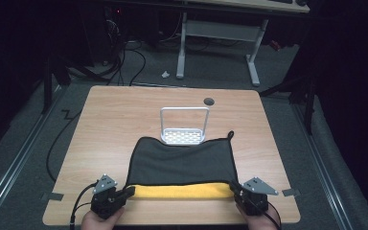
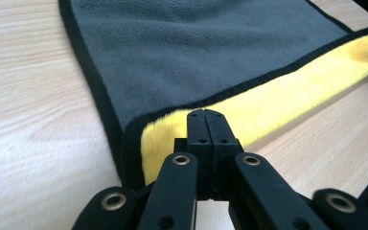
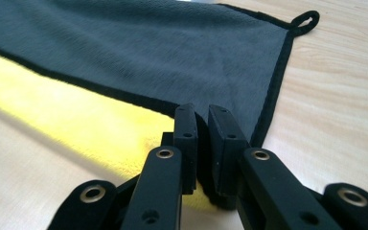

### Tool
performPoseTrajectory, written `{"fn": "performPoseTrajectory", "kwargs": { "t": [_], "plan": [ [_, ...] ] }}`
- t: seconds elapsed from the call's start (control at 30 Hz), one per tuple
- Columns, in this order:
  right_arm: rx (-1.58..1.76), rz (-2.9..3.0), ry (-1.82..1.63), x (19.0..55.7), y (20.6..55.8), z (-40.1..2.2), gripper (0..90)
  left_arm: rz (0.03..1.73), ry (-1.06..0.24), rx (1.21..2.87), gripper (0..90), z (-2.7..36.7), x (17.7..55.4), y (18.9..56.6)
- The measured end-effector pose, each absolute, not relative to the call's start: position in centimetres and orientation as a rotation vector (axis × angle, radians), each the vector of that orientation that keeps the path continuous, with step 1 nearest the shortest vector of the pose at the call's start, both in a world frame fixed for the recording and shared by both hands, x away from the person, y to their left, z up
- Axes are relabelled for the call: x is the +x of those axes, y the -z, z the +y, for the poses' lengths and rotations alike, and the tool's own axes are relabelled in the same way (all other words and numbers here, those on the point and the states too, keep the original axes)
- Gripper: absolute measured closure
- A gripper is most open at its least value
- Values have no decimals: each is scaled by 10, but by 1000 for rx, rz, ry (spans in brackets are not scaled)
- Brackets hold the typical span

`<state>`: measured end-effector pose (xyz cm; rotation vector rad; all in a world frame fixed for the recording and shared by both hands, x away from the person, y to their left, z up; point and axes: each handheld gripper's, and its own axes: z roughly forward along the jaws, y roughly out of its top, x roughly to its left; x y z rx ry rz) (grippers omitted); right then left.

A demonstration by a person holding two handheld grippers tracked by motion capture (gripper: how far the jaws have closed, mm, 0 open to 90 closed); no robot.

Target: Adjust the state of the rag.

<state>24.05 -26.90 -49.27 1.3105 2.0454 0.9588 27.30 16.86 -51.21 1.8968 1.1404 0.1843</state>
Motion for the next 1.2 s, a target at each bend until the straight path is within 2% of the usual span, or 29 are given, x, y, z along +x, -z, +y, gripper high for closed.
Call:
{"fn": "performPoseTrajectory", "kwargs": {
  "t": [0.07, 0.1, 0.2, 0.27, 0.37, 0.4, 0.53, 0.63, 0.9, 1.2],
  "plan": [
    [1298, 2038, -964, 231, 493, -271, 830, 1165, -184, 1869, 875, 171, 276, 512],
    [1294, 2037, -963, 226, 494, -273, 827, 1190, -180, 1849, 783, 173, 280, 511],
    [1303, 2038, -957, 224, 497, -275, 827, 1233, -219, 1817, 748, 172, 292, 511],
    [1318, 2037, -959, 225, 499, -276, 827, 1283, -195, 1818, 662, 170, 301, 514],
    [1313, 2040, -960, 226, 500, -276, 826, 1287, -163, 1855, 635, 166, 305, 519],
    [1310, 2040, -953, 227, 500, -276, 825, 1285, -165, 1866, 640, 165, 304, 520],
    [1318, 2037, -958, 227, 502, -276, 826, 1275, -140, 1866, 800, 167, 295, 521],
    [1315, 2036, -965, 224, 502, -275, 825, 1250, -120, 1863, 838, 169, 286, 518],
    [1294, 2058, -962, 209, 501, -274, 794, 1217, -61, 1828, 814, 172, 260, 517],
    [1323, 2080, -919, 192, 512, -287, 771, 1233, -95, 1855, 760, 171, 234, 529]
  ]
}}
